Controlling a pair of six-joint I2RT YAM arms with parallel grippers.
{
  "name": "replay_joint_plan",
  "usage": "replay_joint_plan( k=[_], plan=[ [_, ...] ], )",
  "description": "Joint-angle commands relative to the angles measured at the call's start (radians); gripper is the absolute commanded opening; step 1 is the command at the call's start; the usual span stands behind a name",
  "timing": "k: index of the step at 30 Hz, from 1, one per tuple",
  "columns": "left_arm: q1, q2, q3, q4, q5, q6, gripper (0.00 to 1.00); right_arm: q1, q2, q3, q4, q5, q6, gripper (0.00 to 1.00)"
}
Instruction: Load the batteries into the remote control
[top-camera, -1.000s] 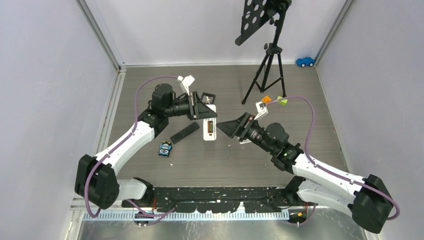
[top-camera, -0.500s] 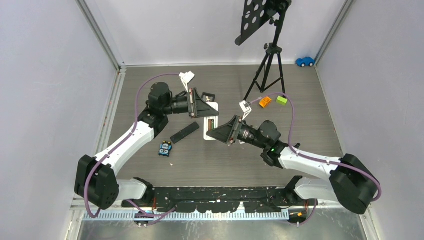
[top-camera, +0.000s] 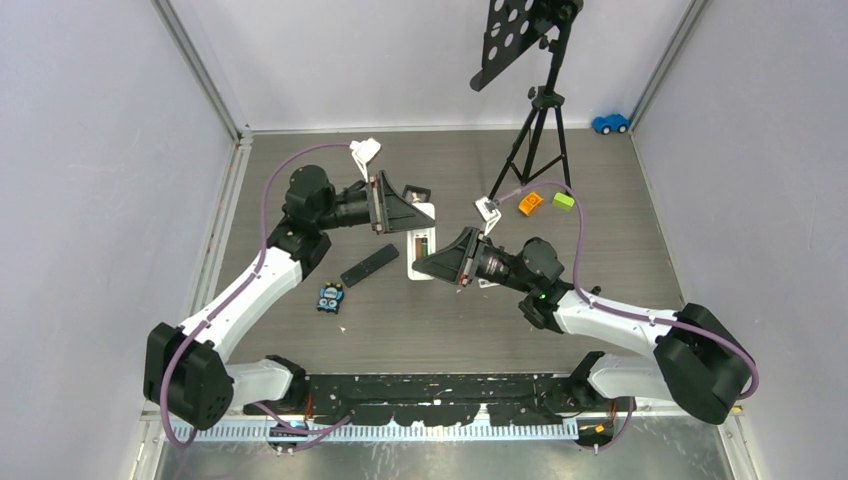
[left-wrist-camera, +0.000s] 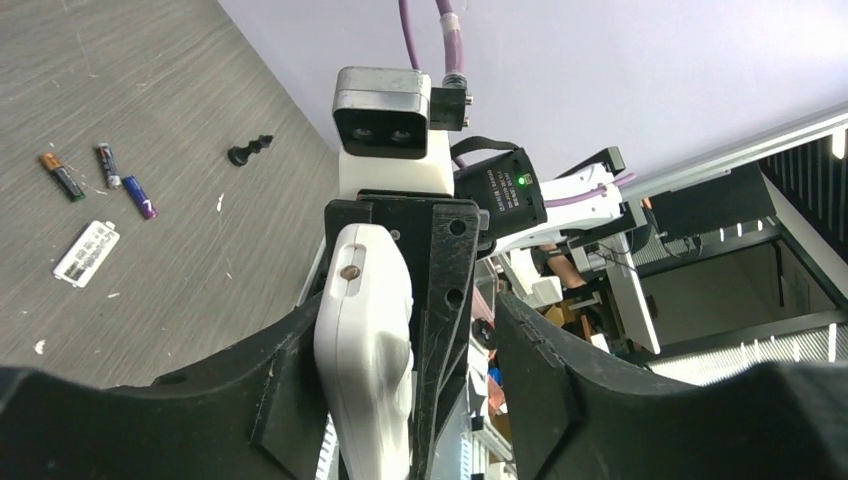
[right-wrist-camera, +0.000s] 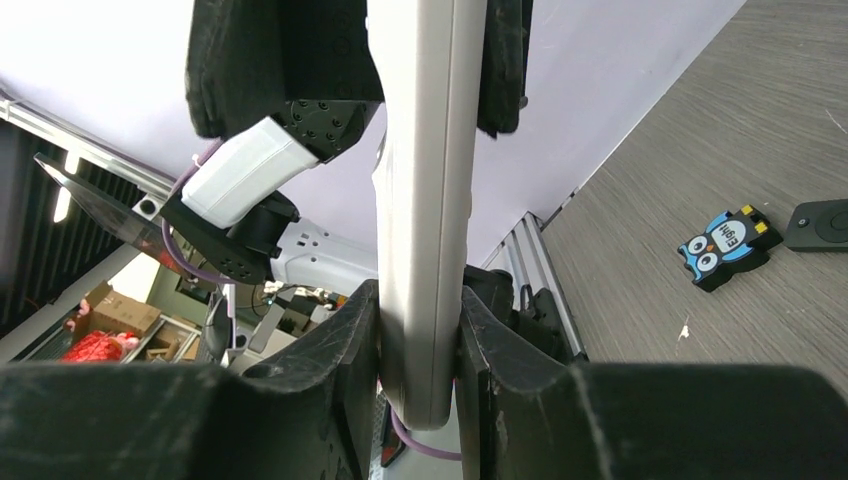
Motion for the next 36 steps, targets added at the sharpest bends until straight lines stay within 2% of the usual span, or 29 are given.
replay_joint_plan(
  k=[1, 3, 8, 10, 12, 13, 14, 16, 19, 22, 24, 25, 27, 29, 31, 34, 36],
  plan=[
    [0.02, -0.032, 0.026, 0.048, 0.003, -0.015, 0.58, -0.013, -0.002, 0.04, 0.084, -0.039, 0.037, 0.28],
    [0.02, -0.029, 0.026, 0.05, 0.009, -0.016, 0.54, -0.02, 0.002, 0.041, 0.098, -0.051, 0.048, 0.28],
    [0.02, -0.013, 0.022, 0.051, 0.014, -0.017, 0.34, -0.022, 0.028, 0.057, 0.111, -0.091, 0.066, 0.28],
    [0.02, -0.009, 0.024, 0.049, 0.015, -0.007, 0.29, -0.025, 0.035, 0.066, 0.112, -0.115, 0.072, 0.28],
    [0.02, -0.01, 0.023, 0.034, 0.003, 0.024, 0.14, -0.03, 0.037, 0.073, 0.105, -0.132, 0.077, 0.29],
    [0.02, -0.017, 0.022, 0.011, -0.015, 0.054, 0.07, -0.035, 0.036, 0.075, 0.1, -0.137, 0.077, 0.33],
    [0.02, -0.029, 0.026, -0.037, -0.043, 0.095, 0.01, -0.041, 0.032, 0.071, 0.094, -0.133, 0.076, 0.41],
    [0.02, -0.053, 0.043, -0.17, -0.125, 0.196, 0.0, -0.063, 0.018, 0.052, 0.07, -0.103, 0.075, 0.62],
    [0.02, -0.086, 0.07, -0.377, -0.276, 0.328, 0.0, -0.111, -0.031, 0.014, 0.0, -0.051, 0.059, 0.78],
    [0.02, -0.108, 0.074, -0.503, -0.473, 0.405, 0.0, -0.162, -0.128, -0.008, -0.187, 0.019, 0.008, 0.81],
    [0.02, -0.125, 0.064, -0.565, -0.597, 0.439, 0.0, -0.171, -0.195, 0.025, -0.448, 0.12, -0.104, 0.81],
    [0.02, -0.135, 0.054, -0.583, -0.657, 0.447, 0.0, -0.171, -0.22, 0.058, -0.609, 0.198, -0.159, 0.8],
    [0.02, -0.155, 0.029, -0.599, -0.738, 0.454, 0.0, -0.171, -0.236, 0.131, -0.907, 0.473, -0.23, 0.74],
    [0.02, -0.16, 0.005, -0.582, -0.749, 0.455, 0.0, -0.174, -0.203, 0.204, -1.153, 0.702, -0.261, 0.64],
    [0.02, -0.151, -0.01, -0.553, -0.715, 0.454, 0.0, -0.177, -0.141, 0.272, -1.317, 0.881, -0.262, 0.56],
    [0.02, -0.133, -0.012, -0.535, -0.664, 0.453, 0.0, -0.185, -0.031, 0.348, -1.466, 1.026, -0.257, 0.51],
    [0.02, -0.128, -0.018, -0.523, -0.647, 0.452, 0.0, -0.205, 0.036, 0.386, -1.516, 1.046, -0.241, 0.51]
  ],
)
